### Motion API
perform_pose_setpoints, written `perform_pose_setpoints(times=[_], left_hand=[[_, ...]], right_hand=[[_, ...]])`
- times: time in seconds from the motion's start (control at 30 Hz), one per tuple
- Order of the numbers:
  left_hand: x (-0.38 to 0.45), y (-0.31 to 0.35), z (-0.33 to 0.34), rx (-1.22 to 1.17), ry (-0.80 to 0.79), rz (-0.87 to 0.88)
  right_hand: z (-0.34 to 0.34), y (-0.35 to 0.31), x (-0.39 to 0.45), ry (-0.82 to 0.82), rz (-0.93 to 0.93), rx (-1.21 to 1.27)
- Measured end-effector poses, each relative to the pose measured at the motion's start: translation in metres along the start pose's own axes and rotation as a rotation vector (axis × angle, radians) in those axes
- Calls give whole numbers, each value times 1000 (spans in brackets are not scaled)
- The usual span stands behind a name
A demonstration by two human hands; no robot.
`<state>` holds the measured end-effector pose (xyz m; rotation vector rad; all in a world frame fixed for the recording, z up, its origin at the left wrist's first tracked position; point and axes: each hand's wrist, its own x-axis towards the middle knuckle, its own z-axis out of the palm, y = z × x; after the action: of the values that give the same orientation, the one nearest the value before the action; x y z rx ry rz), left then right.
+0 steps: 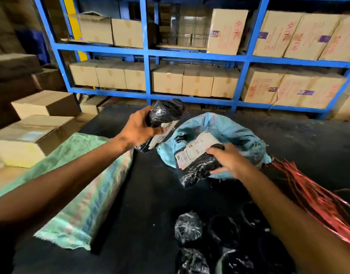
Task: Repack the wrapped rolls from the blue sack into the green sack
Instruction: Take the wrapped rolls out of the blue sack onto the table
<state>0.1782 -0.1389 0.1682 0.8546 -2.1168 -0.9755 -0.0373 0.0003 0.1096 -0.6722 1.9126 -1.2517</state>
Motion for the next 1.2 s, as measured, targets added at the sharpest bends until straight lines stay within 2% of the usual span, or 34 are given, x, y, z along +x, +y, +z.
perform_pose_setpoints(times=[0.17,0.43,0.6,0.77,0.97,1.1,1.2], left_hand=[[-67,-19,-16,83,-30,-26],[-143,-72,-21,92,-102,-56],[-169,-97,-20,264,-202,48],[-188,-126,-9,511,-259,235],[-203,-164,6,741,-344,461],[-220,-173,20,798,-277,582],[-223,-172,25,802,-227,604]], right_hand=[[64,50,-61,-45,92,45],[151,124,-123,-72,258,147],[186,155,-149,-68,298,238],[207,180,-156,98,206,-169],[213,192,-159,199,306,-470],[220,188,-161,278,276,-654],[223,181,-158,331,269,-666]])
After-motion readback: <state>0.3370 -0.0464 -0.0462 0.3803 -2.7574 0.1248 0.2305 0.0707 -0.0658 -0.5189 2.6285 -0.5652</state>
